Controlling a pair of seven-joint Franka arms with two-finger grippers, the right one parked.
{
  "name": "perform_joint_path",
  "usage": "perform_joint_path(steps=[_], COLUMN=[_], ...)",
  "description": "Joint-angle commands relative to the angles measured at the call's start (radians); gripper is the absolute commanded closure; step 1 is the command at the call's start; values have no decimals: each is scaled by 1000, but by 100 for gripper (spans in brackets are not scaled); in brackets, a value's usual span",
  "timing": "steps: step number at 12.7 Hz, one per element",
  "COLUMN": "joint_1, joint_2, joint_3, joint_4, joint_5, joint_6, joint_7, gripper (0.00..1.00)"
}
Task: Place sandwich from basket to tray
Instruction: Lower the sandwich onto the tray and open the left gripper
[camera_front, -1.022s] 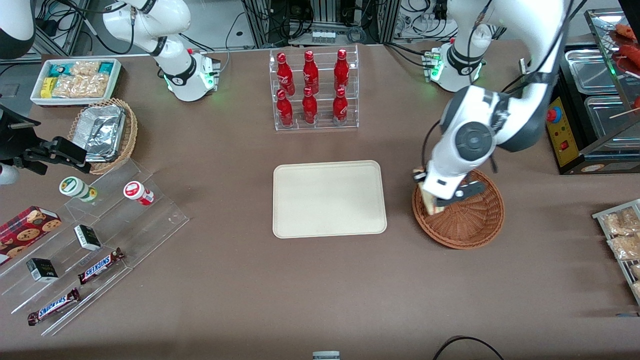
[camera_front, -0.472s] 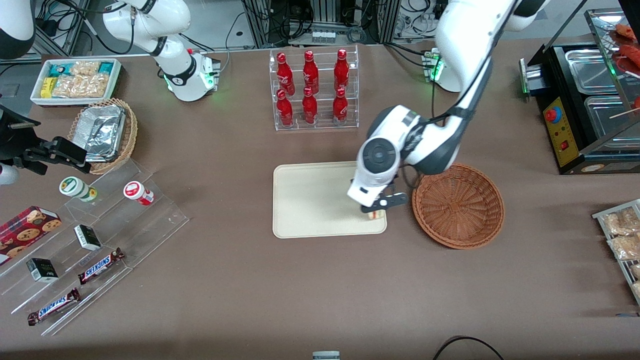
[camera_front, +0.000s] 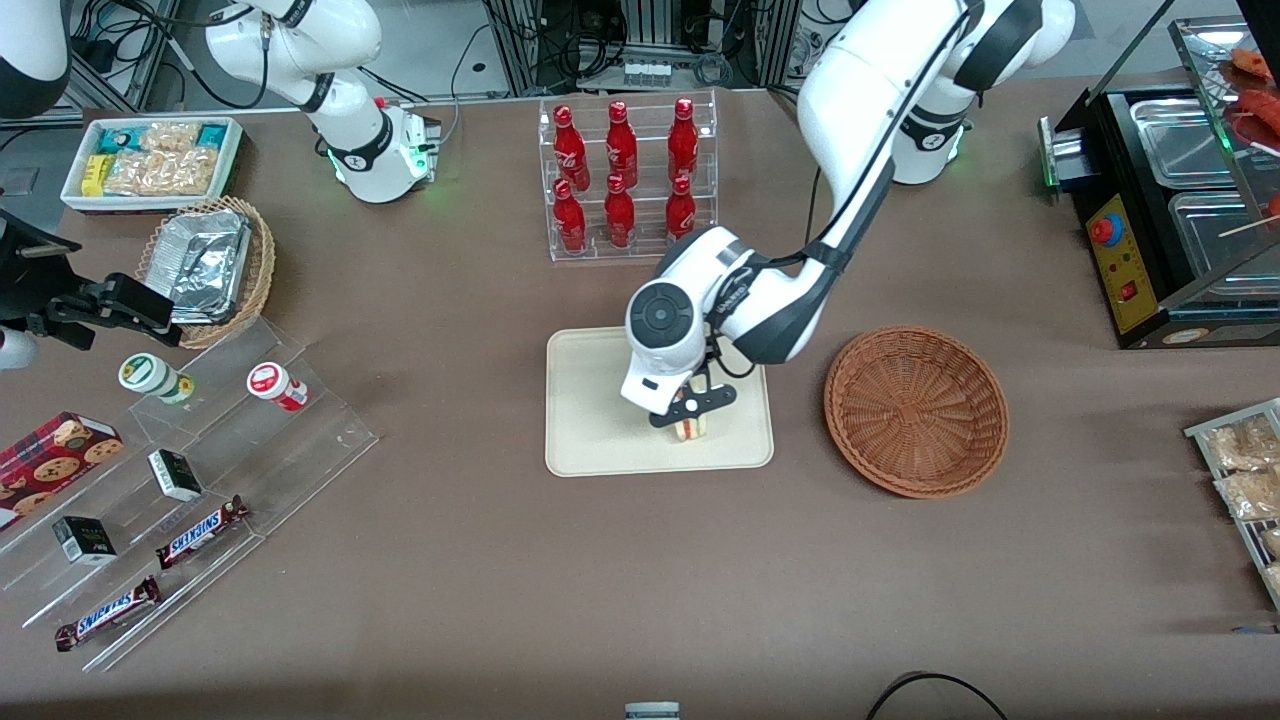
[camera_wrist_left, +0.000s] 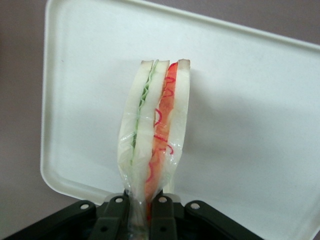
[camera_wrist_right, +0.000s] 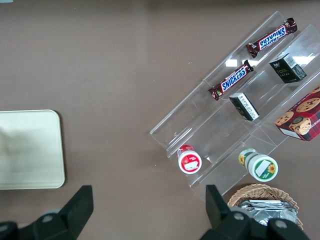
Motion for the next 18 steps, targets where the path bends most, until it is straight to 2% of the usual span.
perform_joint_path(steps=[1, 4, 5, 6, 7, 10, 13, 16, 18], joint_1=[-44, -55, -52, -47, -46, -43, -43, 14, 20], joint_2=[48, 68, 71, 71, 69, 47, -56, -140, -174], joint_3=[13, 13, 13, 13, 15, 19, 24, 31, 97], joint_4=[66, 65, 65, 65, 65, 71, 57, 49, 45], joint_5=[-7, -7, -7, -7, -7, -5, 7, 9, 12], joint_6=[-14, 23, 29, 29, 29, 26, 11, -121, -199], joint_7=[-51, -51, -47, -42, -39, -38, -39, 19, 22], gripper=[93, 89, 79, 43, 0, 0, 0, 0, 0])
